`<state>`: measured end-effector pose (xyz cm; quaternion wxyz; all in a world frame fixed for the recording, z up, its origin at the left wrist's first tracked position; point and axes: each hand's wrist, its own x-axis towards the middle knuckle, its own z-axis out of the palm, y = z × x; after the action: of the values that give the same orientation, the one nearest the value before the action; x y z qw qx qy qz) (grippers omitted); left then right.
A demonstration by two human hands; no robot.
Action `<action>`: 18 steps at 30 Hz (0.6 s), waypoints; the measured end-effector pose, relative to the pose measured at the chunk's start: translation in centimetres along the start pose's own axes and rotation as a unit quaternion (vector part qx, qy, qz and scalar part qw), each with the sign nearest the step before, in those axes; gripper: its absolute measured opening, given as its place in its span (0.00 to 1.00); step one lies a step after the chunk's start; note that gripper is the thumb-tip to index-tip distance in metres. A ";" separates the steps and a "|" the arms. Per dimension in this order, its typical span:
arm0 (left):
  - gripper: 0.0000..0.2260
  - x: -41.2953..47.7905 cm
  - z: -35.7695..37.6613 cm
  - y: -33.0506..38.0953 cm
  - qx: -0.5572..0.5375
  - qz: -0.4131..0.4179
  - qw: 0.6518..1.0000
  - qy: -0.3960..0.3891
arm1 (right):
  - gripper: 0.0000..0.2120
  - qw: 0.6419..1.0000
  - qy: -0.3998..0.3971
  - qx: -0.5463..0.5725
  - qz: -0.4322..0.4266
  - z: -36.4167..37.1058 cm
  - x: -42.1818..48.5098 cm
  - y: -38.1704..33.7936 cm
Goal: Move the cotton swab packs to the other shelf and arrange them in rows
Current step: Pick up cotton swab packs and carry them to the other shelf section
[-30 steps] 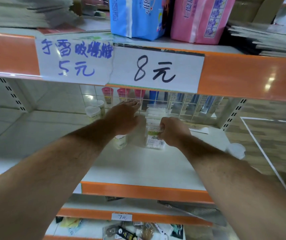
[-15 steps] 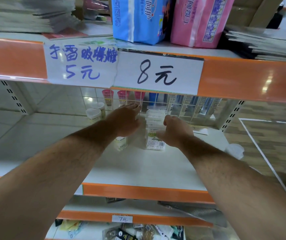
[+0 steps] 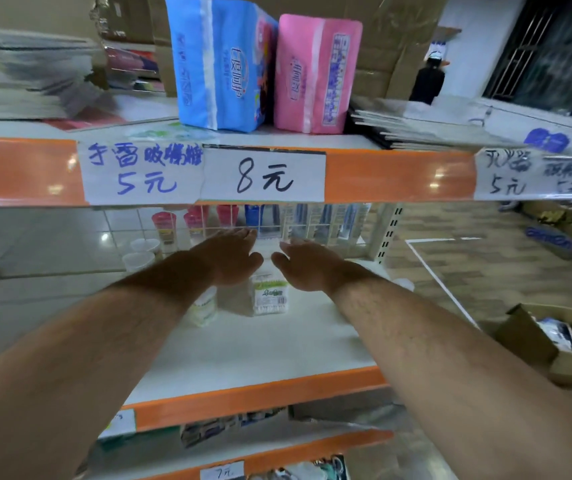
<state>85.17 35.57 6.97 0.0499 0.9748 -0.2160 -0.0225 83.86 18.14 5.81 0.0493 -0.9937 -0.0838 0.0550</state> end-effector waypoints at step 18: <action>0.28 -6.8 -1.4 0.3 0.015 -0.003 1.000 0.016 | 0.27 1.000 0.000 -0.021 0.010 -1.8 -6.7 -3.7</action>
<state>78.97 38.29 8.54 0.0387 0.9764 -0.2125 -0.0043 76.93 20.43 8.61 0.0282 -0.9953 -0.0749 0.0538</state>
